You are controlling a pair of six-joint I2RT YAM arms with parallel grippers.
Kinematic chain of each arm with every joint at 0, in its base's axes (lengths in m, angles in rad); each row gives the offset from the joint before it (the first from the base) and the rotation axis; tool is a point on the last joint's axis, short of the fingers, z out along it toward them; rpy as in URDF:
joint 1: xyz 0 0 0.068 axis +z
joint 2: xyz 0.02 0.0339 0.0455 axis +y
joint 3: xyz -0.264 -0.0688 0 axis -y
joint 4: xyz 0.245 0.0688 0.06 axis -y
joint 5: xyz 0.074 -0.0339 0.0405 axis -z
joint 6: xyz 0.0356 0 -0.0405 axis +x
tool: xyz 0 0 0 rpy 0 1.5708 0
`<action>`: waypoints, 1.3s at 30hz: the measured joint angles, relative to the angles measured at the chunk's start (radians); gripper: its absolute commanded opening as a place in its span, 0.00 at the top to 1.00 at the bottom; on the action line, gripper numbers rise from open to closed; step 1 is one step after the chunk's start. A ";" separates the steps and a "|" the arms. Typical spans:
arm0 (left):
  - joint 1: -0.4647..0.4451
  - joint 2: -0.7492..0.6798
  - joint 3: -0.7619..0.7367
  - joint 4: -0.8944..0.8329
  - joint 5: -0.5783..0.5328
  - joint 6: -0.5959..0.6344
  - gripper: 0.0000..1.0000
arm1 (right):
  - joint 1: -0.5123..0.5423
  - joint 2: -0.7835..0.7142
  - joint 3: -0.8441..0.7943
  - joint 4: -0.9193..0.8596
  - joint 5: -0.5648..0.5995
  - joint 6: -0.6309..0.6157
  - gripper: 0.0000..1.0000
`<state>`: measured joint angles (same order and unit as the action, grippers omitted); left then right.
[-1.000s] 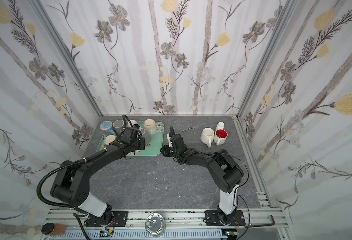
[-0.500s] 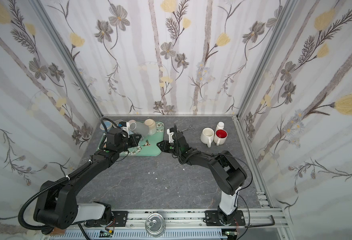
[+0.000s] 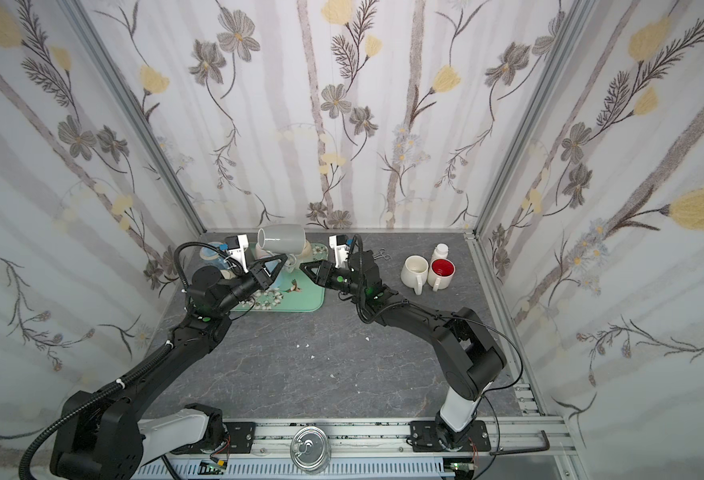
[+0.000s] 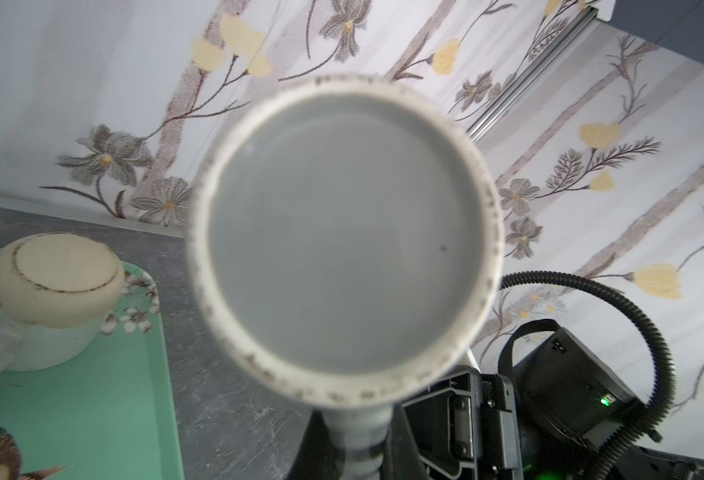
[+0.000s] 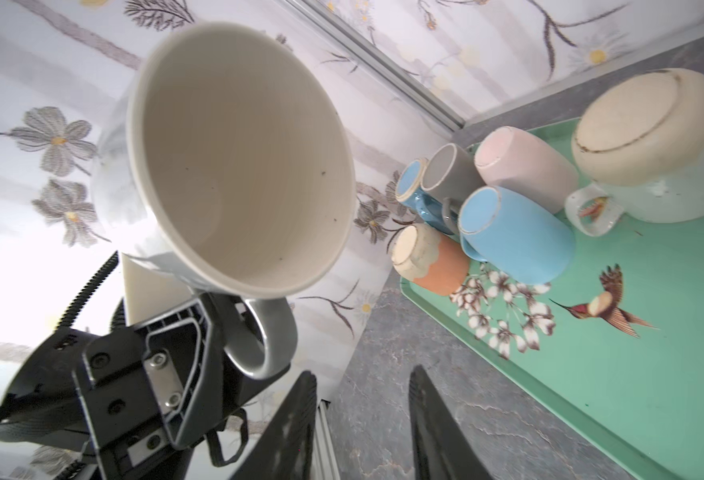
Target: Turn the mug right side up
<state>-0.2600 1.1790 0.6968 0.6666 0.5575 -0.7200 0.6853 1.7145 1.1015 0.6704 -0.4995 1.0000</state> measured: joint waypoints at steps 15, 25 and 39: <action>-0.001 -0.008 -0.019 0.210 0.069 -0.162 1.00 | 0.001 -0.005 0.045 0.092 -0.071 0.098 0.62; 0.008 -0.041 -0.030 0.125 -0.001 -0.163 1.00 | 0.000 -0.138 -0.084 0.113 -0.058 0.093 0.60; -0.004 -0.011 -0.043 0.273 0.071 -0.264 1.00 | 0.003 -0.036 0.048 0.129 -0.101 0.140 0.61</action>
<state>-0.2642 1.1675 0.6540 0.9398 0.6281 -0.9840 0.6880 1.6783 1.1492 0.7990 -0.6003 1.1400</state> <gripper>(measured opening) 0.098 0.395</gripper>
